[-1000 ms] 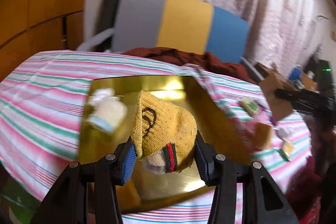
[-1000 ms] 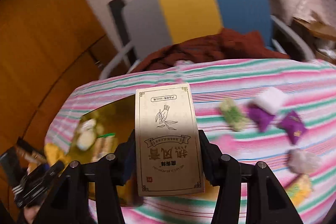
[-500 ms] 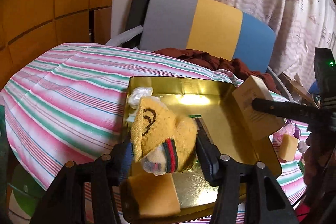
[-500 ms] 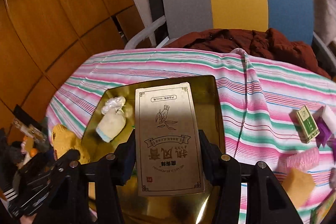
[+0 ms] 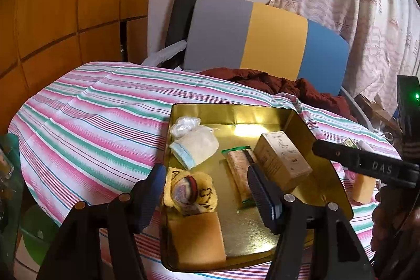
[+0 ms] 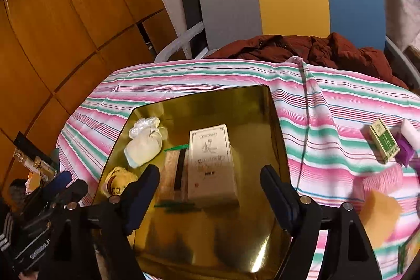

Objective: Organize objects
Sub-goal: 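Open the left tool over the tray while the right tool releases the brown box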

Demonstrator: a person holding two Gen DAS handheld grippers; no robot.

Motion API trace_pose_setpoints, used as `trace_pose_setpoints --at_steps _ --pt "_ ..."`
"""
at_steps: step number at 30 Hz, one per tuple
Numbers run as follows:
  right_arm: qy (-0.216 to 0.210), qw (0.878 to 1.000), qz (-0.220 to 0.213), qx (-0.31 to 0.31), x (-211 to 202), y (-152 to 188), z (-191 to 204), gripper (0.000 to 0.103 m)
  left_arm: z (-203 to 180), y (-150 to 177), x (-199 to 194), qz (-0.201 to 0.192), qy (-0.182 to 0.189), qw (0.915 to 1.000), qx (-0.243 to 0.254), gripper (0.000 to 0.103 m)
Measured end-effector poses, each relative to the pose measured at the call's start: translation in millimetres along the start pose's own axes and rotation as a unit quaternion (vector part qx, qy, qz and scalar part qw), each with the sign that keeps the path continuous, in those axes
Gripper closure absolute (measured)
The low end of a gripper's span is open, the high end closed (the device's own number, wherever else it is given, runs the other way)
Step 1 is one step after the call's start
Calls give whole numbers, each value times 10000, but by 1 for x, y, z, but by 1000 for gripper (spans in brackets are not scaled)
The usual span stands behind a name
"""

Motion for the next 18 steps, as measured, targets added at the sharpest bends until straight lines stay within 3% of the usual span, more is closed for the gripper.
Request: trace_pose_setpoints --at_steps 10,18 --pt "123 9998 -125 -21 -22 16 -12 16 -21 6 -5 65 183 9996 201 38" --pt "373 9989 -163 252 -39 23 -51 16 -47 11 -5 100 558 9973 466 38"
Point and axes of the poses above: each gripper's, at about its wrist camera, not at the fingertips, and x roughly the way its jaws point, z to its left, y to its underside, the point moved 4 cm from there along x, roughly the way its jaws point, and after that the axes turned 3 degrees about y, right-handed, at the moved point
